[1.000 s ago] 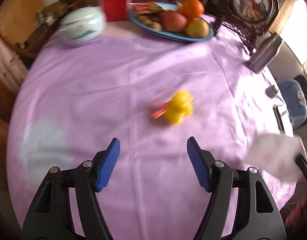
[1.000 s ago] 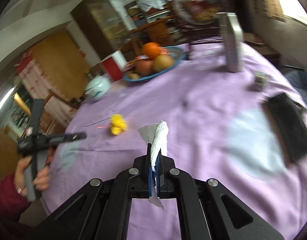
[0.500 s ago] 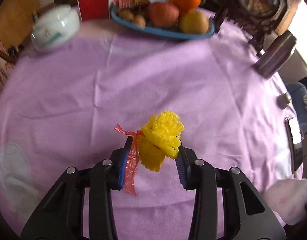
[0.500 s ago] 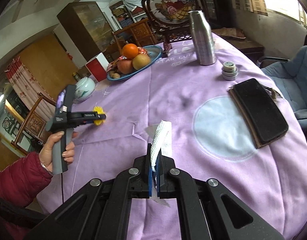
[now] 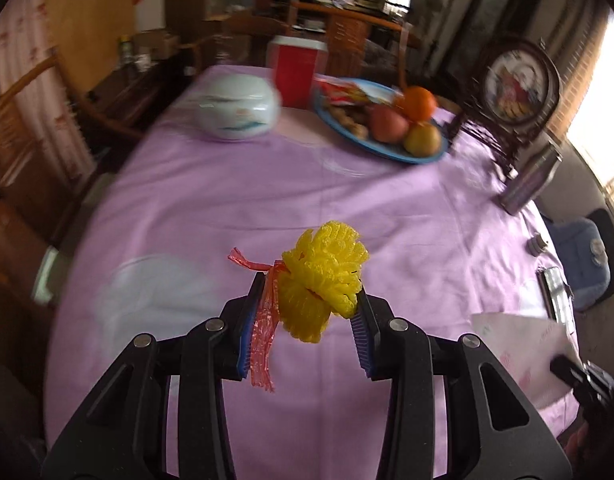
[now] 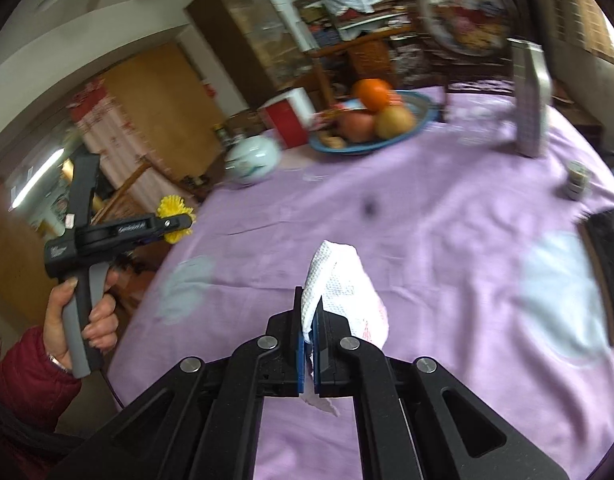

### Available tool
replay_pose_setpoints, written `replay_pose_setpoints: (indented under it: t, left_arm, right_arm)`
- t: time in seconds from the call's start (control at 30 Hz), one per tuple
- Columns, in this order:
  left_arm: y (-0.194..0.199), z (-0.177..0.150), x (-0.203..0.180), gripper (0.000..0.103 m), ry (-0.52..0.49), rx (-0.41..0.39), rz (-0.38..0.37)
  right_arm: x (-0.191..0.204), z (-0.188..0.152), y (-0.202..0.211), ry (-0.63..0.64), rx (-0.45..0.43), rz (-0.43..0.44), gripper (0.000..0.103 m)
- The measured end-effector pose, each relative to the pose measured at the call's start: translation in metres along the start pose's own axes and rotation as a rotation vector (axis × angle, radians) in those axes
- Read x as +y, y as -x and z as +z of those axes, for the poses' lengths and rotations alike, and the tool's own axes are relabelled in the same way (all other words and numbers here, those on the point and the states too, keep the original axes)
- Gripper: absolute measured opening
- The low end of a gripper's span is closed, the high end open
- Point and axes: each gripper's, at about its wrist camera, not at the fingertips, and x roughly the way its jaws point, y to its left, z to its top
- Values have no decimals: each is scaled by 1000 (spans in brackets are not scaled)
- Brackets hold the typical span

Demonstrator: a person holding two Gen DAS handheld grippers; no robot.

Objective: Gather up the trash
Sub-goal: 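Carry the yellow flower to the red basket and open the left tool while the right tool carries the tissue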

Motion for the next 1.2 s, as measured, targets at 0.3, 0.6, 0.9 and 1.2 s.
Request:
replay_pose_setpoints:
  t: [0.3, 0.6, 0.9, 1.2]
  left_arm:
    - [91, -66, 135, 40, 243, -47, 186]
    - [177, -192, 243, 40, 566, -35, 385]
    - [202, -317, 309, 40, 822, 92, 427]
    - [189, -343, 328, 46, 894, 121, 372]
  right_arm:
    - [118, 3, -46, 205, 80, 209, 4]
    - [229, -24, -82, 383, 215, 407, 3]
    - [309, -57, -80, 502, 273, 504, 3]
    - [346, -73, -78, 596, 313, 486, 3]
